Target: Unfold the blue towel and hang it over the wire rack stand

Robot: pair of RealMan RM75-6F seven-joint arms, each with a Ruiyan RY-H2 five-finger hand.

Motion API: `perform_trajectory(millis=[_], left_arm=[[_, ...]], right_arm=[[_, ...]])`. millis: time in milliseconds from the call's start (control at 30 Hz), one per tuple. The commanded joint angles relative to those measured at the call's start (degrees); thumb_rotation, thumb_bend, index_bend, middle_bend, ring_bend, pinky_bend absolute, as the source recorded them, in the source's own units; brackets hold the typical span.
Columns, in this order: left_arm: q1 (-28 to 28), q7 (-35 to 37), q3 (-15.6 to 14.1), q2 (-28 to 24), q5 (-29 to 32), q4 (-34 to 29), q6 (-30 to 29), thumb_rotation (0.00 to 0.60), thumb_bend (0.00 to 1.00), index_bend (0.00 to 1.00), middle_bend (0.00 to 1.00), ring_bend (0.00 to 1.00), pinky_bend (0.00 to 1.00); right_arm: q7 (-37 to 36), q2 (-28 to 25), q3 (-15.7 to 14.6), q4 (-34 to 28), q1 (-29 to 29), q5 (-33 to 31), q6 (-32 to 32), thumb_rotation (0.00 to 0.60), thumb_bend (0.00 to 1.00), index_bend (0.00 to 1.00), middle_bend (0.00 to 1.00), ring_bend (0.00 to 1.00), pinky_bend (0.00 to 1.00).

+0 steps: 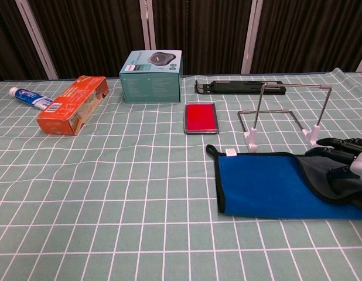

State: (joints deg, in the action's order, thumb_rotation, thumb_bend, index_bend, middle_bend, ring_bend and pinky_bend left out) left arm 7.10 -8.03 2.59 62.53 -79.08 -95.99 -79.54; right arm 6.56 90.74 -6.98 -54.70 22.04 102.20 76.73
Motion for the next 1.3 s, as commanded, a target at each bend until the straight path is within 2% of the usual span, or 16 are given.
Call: perform_trajectory(millis=[33,233,500,600,900,1200,1267,1300], left_arm=[[0.00,-0.02,0.00,0.00,-0.01,0.01,-0.02,0.600,0.00,0.00,0.00,0.00,0.00],[-0.01,0.00,-0.05,0.00,-0.09,-0.07,-0.03,0.600,0.00,0.00,0.00,0.00,0.00],[-0.09,0.39,-0.18,-0.20,-0.38,-0.31,-0.10,0.600,0.00,0.00,0.00,0.00,0.00],[-0.20,0.74,-0.31,-0.43,-0.97,-0.57,-0.43,0.600,0.00,0.00,0.00,0.00,0.00],[-0.30,1.68,-0.42,-0.87,-1.56,-0.90,-0.64,0.600,0.00,0.00,0.00,0.00,0.00],[-0.27,1.50,-0.39,-0.85,-1.36,-0.79,-0.51,0.600,0.00,0.00,0.00,0.00,0.00],[-0.28,1.33,-0.37,-0.79,-1.31,-0.76,-0.54,0.600,0.00,0.00,0.00,0.00,0.00],[-0.29,1.31,-0.38,-0.77,-1.30,-0.77,-0.54,0.600,0.00,0.00,0.00,0.00,0.00]], right_arm=[[-1.15,0.22,0.11,0.11,-0.15,-0.28,0.26,0.600,0.41,0.54,0.08,0.00,0.21],[-3.92,0.32,0.63,-0.05,-0.58,-1.65,0.17,0.600,0.45,0.60,0.09,0.00,0.22],[-7.87,-0.42,2.27,-2.07,-1.65,-4.99,0.00,0.600,0.45,0.62,0.11,0.00,0.23],[-11.43,-1.16,4.02,-4.85,-2.21,-8.94,-2.08,0.600,0.45,0.62,0.11,0.00,0.23],[-14.97,-4.02,8.45,-12.61,-2.21,-19.05,-9.86,0.600,0.45,0.62,0.11,0.00,0.23],[-16.70,-4.84,13.11,-15.80,-2.33,-30.23,-17.12,0.600,0.45,0.62,0.11,0.00,0.22],[-16.61,-5.10,13.48,-16.19,-2.23,-31.69,-18.50,0.600,0.42,0.58,0.11,0.00,0.20],[-16.50,-5.25,13.46,-16.29,-2.18,-32.03,-19.03,0.600,0.36,0.47,0.09,0.00,0.15]])
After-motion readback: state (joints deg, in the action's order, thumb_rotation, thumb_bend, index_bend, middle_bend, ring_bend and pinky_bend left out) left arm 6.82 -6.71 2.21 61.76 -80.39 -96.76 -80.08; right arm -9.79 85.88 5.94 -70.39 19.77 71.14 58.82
